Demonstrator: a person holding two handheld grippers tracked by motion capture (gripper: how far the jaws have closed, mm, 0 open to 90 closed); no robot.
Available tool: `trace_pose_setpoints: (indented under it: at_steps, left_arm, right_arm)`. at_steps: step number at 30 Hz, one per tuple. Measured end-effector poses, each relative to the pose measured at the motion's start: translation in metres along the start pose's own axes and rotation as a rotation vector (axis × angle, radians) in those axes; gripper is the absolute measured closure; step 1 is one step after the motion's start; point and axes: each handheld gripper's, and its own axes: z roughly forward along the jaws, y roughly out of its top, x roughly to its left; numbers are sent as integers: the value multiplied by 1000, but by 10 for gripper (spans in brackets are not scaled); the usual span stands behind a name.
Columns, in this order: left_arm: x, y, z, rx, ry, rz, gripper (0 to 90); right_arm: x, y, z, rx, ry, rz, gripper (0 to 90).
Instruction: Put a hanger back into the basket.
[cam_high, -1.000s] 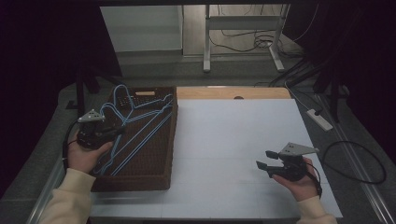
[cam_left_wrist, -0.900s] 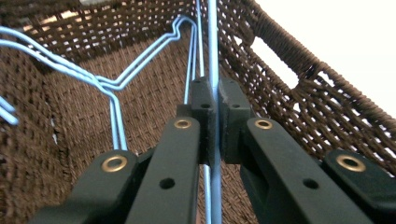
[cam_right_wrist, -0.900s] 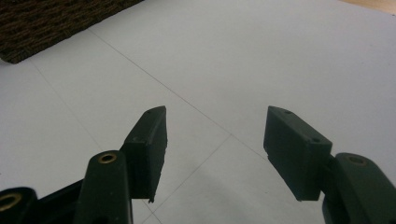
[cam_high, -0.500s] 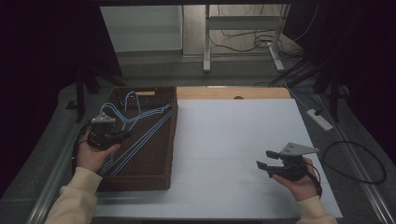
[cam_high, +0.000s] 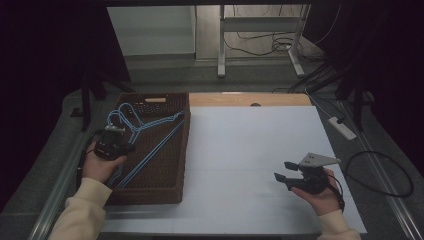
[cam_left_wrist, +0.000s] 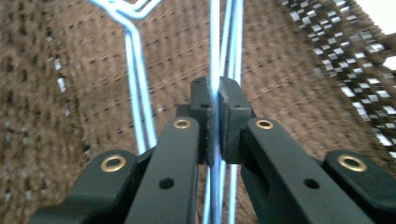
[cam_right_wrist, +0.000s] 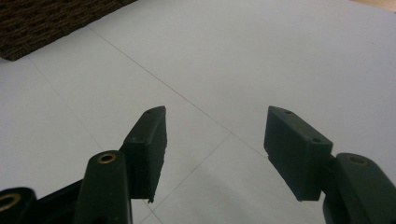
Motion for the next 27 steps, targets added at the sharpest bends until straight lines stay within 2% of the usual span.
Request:
trace_pose_setpoints:
  at_steps: [1, 2, 3, 4, 5, 8, 13, 15, 19, 27]
  left_arm:
    - [0, 0, 0, 0, 12, 1, 849]
    - [0, 0, 1, -1, 19, 5, 799]
    - [0, 0, 1, -3, 33, 11, 799]
    - [0, 0, 0, -14, 53, 17, 700]
    - [0, 1, -1, -27, 63, 16, 700]
    - [-2, 0, -8, -85, 54, 20, 532]
    - [-12, -2, -25, -200, -16, 52, 467]
    - [-15, -3, -31, -224, -29, 68, 447]
    - [-25, -6, -44, -288, -80, 74, 425]
    - [-54, -18, -60, -375, -162, 128, 405]
  right_arm:
    - [0, 0, 0, 0, 1, 0, 402]
    - [0, 0, 0, 2, 1, -1, 402]
    - [0, 0, 0, 2, 1, -1, 402]
    - [0, 0, 0, 2, -1, -1, 402]
    - [0, 0, 0, 2, -1, -1, 402]
    - [0, 0, -1, 0, -1, -2, 401]
    - [0, 0, -1, 1, -1, -1, 401]
    - [0, 0, 0, 1, -1, -1, 401]
    - [0, 0, 0, 1, -1, -1, 400]
    - [0, 0, -1, 5, -6, 0, 386]
